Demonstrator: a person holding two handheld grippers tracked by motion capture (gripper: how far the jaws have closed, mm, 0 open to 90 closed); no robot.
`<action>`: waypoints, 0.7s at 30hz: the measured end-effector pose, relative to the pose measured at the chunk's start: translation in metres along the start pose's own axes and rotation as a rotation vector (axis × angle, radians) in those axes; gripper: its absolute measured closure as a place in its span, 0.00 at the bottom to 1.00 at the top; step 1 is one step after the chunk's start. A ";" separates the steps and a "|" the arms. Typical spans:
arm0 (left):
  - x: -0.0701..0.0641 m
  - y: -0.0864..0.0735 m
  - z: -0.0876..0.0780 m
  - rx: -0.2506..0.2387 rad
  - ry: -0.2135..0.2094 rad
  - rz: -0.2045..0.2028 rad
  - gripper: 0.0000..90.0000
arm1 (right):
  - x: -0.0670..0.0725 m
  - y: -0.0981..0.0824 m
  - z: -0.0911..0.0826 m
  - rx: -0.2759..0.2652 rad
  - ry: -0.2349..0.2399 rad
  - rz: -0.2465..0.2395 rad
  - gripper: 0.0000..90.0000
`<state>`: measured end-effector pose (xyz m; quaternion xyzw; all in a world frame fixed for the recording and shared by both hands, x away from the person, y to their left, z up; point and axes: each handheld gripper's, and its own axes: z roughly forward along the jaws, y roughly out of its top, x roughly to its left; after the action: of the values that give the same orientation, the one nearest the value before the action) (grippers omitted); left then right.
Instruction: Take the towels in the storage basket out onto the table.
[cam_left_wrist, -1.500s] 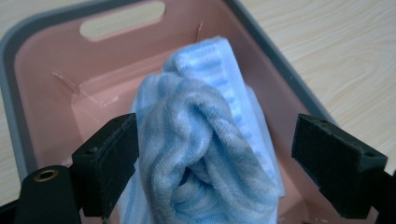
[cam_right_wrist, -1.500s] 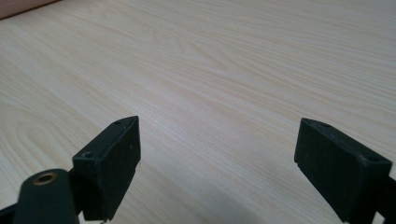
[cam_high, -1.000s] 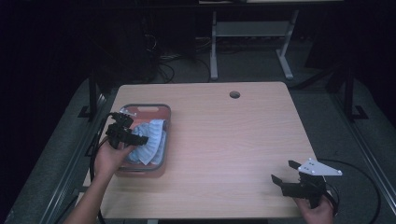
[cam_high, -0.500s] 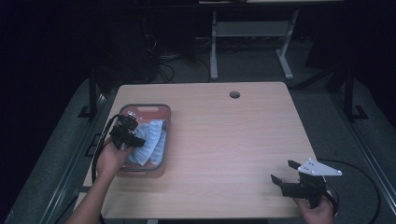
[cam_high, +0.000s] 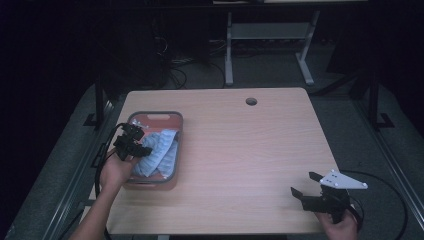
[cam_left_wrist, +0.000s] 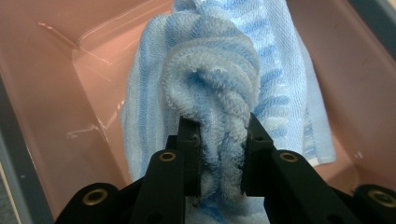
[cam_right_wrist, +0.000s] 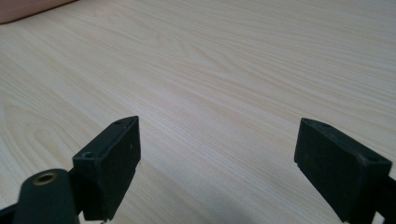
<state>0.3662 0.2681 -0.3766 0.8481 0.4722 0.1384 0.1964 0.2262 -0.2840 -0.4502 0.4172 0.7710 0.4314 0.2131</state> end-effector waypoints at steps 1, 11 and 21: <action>0.000 0.000 0.000 0.000 0.000 0.000 0.83 | 0.000 0.000 0.000 0.000 0.000 0.000 0.16; -0.002 0.001 -0.010 -0.033 -0.007 0.000 0.83 | 0.000 0.000 -0.001 0.001 -0.006 0.002 0.16; -0.001 0.002 -0.041 -0.114 -0.009 -0.006 0.83 | -0.001 0.000 -0.002 -0.003 -0.012 0.000 0.16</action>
<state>0.3499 0.2748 -0.3397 0.8347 0.4654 0.1603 0.2469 0.2253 -0.2858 -0.4489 0.4194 0.7690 0.4303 0.2182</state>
